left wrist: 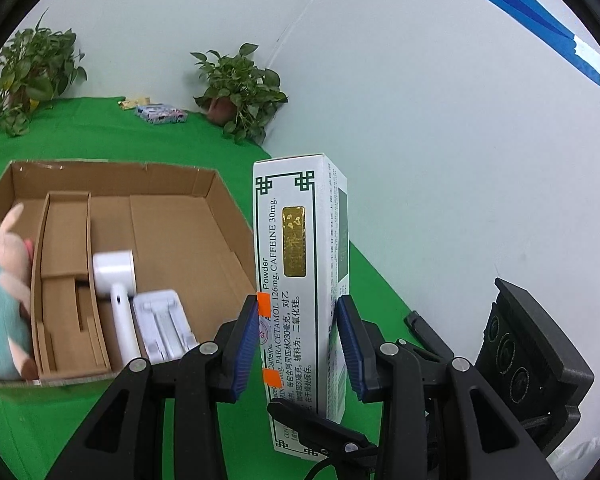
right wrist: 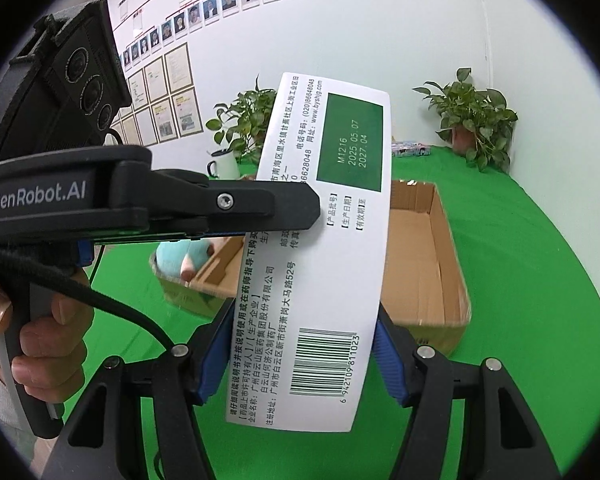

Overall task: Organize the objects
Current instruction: 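Carry the medicine box over the large box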

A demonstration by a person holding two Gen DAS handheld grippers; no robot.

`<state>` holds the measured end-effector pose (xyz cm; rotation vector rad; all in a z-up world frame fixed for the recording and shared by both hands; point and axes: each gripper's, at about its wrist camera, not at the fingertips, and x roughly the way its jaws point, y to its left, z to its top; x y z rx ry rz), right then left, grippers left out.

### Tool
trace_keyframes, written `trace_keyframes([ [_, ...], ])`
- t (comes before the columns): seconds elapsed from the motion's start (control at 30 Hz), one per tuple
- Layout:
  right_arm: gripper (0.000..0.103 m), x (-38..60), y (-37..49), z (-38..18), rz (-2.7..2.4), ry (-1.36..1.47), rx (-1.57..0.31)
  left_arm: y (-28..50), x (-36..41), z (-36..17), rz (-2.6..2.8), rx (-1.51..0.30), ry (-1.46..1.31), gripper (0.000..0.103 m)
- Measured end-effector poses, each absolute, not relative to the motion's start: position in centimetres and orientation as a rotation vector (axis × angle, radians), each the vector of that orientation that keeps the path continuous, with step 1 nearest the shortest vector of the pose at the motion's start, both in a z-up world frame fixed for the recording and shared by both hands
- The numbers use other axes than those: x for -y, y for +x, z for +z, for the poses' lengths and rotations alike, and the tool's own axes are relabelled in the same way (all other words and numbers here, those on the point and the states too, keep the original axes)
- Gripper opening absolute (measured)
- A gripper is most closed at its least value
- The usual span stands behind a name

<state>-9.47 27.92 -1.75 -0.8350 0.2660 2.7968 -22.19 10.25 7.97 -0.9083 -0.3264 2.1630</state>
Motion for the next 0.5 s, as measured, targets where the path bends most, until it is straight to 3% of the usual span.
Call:
trace_keyframes([
  [0.3,0.062,-31.6,-14.3,-0.4,2.806,-0.882,-0.33,-27.6,-10.9,10.0,2.189,0.316,-0.93,0.035],
  [0.5,0.062,-34.6,-17.7,-1.5,2.787,-0.998,-0.41,-32.3,-11.3,8.3,2.172,0.347,-1.015,0.035],
])
